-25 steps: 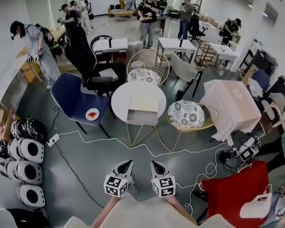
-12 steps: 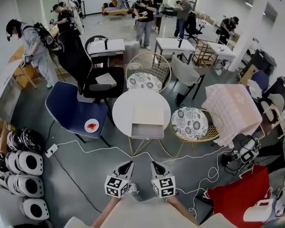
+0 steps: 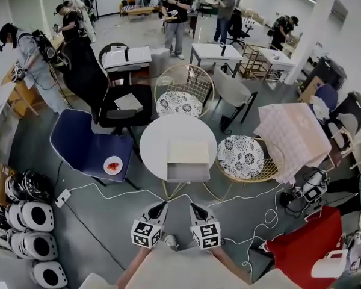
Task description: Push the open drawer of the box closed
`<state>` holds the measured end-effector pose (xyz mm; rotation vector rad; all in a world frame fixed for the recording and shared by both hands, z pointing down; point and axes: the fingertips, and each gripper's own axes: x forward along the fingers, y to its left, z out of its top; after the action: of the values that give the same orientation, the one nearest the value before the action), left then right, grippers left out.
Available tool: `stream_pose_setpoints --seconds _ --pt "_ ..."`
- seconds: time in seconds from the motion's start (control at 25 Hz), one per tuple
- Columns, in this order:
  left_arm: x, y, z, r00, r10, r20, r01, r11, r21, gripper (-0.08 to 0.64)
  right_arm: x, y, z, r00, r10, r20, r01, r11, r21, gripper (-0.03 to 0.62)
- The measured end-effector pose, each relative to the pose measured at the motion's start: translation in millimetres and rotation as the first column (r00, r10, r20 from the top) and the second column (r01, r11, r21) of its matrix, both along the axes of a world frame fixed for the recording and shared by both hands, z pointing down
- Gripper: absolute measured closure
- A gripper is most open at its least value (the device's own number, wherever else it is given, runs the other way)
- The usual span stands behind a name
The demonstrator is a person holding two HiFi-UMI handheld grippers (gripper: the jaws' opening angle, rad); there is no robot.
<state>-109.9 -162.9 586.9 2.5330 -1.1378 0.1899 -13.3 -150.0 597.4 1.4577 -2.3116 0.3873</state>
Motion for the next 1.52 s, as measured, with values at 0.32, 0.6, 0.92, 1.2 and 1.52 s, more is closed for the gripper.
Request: stream_pose_setpoints --seconds 0.32,0.6,0.92,1.2,1.52 --pt "12.2 -4.3 13.8 0.999 0.024 0.023 -0.023 0.999 -0.035 0.548 10.6 -2.6 16.4 1.000 0.023 0.021 -0.022 0.999 -0.039 0.577" --pt "25.9 -14.2 21.4 0.999 -0.013 0.040 0.016 0.998 -0.067 0.548 30.4 -15.2 23.5 0.999 -0.001 0.033 0.003 0.997 -0.071 0.577" --pt "32.8 -22.2 31.1 0.998 -0.037 0.059 0.043 0.994 -0.096 0.548 40.0 -25.7 36.1 0.999 -0.021 0.034 0.024 0.994 -0.106 0.577" --pt "40.5 -10.5 55.5 0.997 -0.003 0.077 0.015 0.989 -0.148 0.548 37.9 -16.7 63.2 0.999 -0.024 0.036 0.030 0.984 -0.173 0.577" --pt "45.7 9.3 92.0 0.997 0.012 0.074 0.006 0.971 -0.240 0.548 37.8 4.7 109.8 0.999 -0.021 0.034 0.030 0.958 -0.286 0.577"
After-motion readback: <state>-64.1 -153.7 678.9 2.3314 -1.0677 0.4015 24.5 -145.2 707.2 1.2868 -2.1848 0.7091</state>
